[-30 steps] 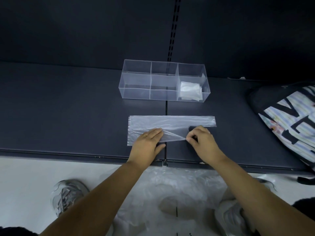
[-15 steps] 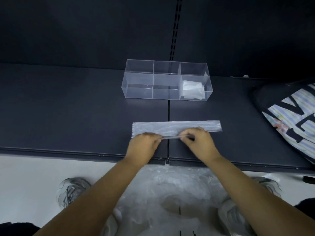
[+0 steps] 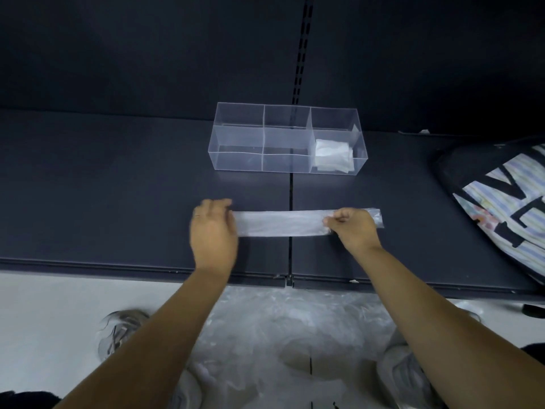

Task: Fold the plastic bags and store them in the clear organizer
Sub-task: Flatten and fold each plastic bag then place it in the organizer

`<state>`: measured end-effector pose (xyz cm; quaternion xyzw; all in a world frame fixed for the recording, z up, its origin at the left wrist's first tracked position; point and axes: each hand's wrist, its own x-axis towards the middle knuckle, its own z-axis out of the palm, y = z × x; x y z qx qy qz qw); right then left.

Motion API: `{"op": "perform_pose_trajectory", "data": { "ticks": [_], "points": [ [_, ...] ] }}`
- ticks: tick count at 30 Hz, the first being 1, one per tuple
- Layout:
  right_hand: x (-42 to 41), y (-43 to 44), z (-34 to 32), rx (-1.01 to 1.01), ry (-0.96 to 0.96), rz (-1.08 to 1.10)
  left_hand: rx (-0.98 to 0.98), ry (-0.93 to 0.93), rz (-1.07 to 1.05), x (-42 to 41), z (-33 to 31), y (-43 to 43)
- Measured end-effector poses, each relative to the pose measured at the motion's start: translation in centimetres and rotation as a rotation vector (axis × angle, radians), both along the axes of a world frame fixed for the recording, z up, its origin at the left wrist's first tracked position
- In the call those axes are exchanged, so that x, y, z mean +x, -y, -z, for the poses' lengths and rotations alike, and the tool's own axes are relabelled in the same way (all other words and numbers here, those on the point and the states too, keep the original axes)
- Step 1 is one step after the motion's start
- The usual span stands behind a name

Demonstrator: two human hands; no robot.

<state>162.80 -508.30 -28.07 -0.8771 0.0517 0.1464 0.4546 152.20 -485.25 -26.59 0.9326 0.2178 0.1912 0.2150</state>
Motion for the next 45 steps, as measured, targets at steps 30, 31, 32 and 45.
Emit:
{"op": "perform_pose_trajectory", "data": {
  "ticks": [30,31,32,45],
  "points": [
    [2.9,7.6,0.6,-0.522,0.32,-0.214,0.361,-0.537,0.42,-1.3,4.7,3.7],
    [3.3,7.6,0.3,-0.528,0.306,-0.217,0.372,-0.544,0.427,-1.3,4.7,3.6],
    [3.5,7.5,0.1,-0.521,0.299,-0.218,0.377,-0.545,0.436,-1.3,4.6,3.5],
    [-1.6,10.6,-3.5,0.165,-0.452,0.007,0.38,-0.477,0.73,0.3,2.7,1.4]
  ]
}}
